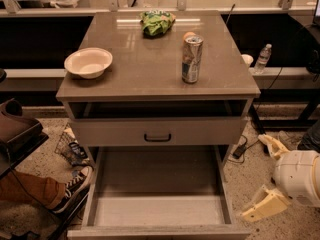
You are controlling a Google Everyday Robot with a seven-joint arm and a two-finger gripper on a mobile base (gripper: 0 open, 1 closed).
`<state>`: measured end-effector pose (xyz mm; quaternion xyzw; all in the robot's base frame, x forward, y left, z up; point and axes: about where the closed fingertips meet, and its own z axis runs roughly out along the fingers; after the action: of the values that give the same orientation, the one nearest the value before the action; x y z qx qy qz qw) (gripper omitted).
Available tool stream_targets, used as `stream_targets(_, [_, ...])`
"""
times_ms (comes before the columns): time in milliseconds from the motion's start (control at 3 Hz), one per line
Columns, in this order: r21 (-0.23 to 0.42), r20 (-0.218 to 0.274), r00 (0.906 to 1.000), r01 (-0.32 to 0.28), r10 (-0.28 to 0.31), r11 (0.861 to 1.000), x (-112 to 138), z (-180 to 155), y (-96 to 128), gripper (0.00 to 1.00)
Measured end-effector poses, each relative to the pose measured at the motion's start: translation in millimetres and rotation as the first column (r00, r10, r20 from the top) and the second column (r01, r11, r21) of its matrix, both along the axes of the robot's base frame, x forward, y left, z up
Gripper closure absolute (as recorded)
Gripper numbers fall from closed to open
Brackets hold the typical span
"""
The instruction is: Close middle drawer
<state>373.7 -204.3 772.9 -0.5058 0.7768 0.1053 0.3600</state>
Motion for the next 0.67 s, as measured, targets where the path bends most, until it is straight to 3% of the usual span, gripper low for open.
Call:
stream_targets(333, [-0.008, -0.004, 0.9997, 0.024, -0.024, 1.0, 3.9, -67.0, 2.8, 0.0])
stream_targets(667, [-0.052, 0.027, 0.9978, 0.061, -0.06, 0.997, -2.0, -126.6, -10.3, 0.0])
